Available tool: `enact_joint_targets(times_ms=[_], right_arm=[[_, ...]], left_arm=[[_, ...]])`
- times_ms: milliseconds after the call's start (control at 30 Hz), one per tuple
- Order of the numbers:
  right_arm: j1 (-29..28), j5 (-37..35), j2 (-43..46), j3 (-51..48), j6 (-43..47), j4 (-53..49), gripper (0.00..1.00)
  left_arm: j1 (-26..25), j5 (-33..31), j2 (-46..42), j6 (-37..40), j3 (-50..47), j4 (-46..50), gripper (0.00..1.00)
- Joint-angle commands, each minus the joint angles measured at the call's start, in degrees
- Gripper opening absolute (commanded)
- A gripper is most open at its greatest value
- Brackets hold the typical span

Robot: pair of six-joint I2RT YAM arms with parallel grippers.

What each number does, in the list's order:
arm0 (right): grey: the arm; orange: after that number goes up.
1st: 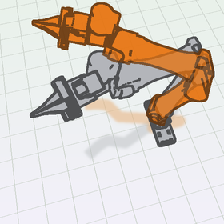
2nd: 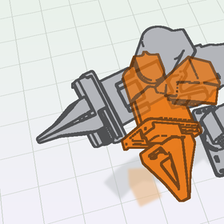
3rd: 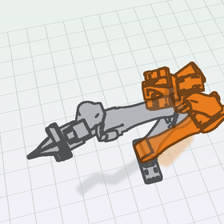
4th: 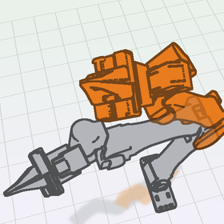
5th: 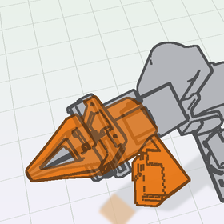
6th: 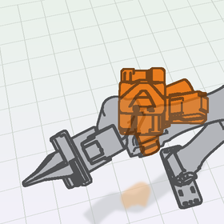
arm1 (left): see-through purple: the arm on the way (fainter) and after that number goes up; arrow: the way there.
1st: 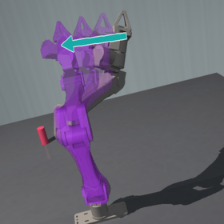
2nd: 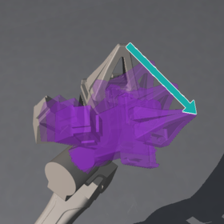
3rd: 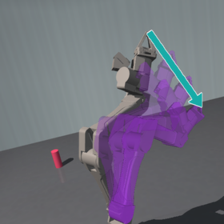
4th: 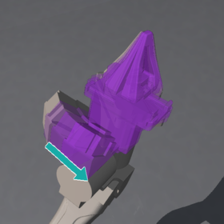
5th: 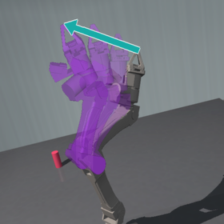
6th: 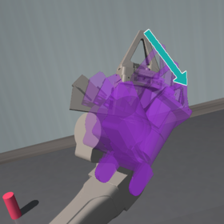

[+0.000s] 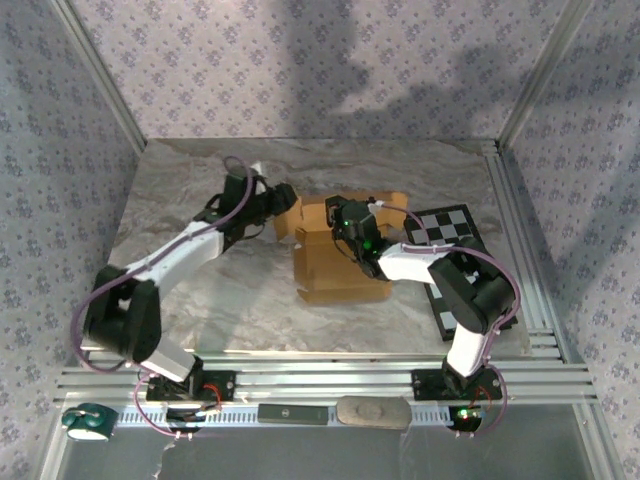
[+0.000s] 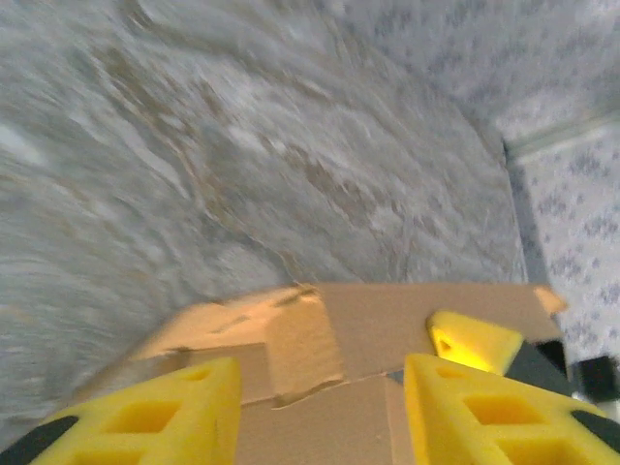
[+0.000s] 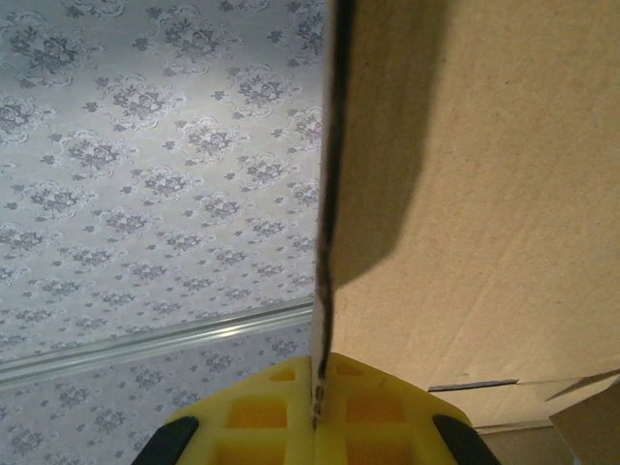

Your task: Fold the paper box

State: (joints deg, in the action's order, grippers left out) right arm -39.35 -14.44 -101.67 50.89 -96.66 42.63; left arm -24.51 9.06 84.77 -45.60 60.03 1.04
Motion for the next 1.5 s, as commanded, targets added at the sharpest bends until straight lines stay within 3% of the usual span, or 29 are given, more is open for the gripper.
enact_joint_targets(times_ms=[0, 67, 267, 367, 500, 633, 800, 1067, 1267, 1467], right_arm=[[0.29, -1.98, 1.10, -1.63, 1.30, 2.30, 0.00], [0.30, -1.58, 0.89, -1.83, 1.52, 2.88, 0.00], [0.36, -1.54, 1.47, -2.98, 1.91, 4.38, 0.00], [0.52, -1.52, 1.97, -3.43, 2.00, 4.37, 0.00], [0.68, -1.31, 2.00, -3.41, 2.02, 4.57, 0.00], [0.85, -1.16, 1.93, -3.50, 1.94, 4.65, 0.00], [1.45, 0.21, 2.51, -3.00, 2.93, 3.38, 0.00], [3.79, 5.64, 2.71, -1.85, 4.99, 0.95, 0.00], [6.99, 13.09, 1.97, 1.11, 8.59, -1.78, 0.00], [8.52, 17.39, 0.56, 1.32, 8.82, -0.29, 0.00]], left_arm=[[4.94, -3.38, -3.59, 3.17, -2.26, 4.94, 0.52], [7.54, -1.68, -1.46, 4.31, -2.68, 5.42, 0.49], [11.52, 5.44, 8.41, 3.60, -2.85, -2.43, 0.21], [11.11, 10.10, 12.59, 2.28, -1.67, -5.41, 0.15], [8.98, 10.99, 14.81, 2.64, -2.05, -6.29, 0.11], [8.49, 12.34, 11.18, 3.68, -7.50, -11.05, 0.14], [8.60, 13.09, 5.01, 16.38, -11.51, -10.97, 0.24], [7.99, 15.76, 7.42, 28.30, -11.70, -14.61, 0.27], [6.48, 18.34, 4.42, 34.79, -13.89, -16.67, 0.32], [3.07, 14.82, 5.08, 39.11, -14.16, -15.37, 0.31]])
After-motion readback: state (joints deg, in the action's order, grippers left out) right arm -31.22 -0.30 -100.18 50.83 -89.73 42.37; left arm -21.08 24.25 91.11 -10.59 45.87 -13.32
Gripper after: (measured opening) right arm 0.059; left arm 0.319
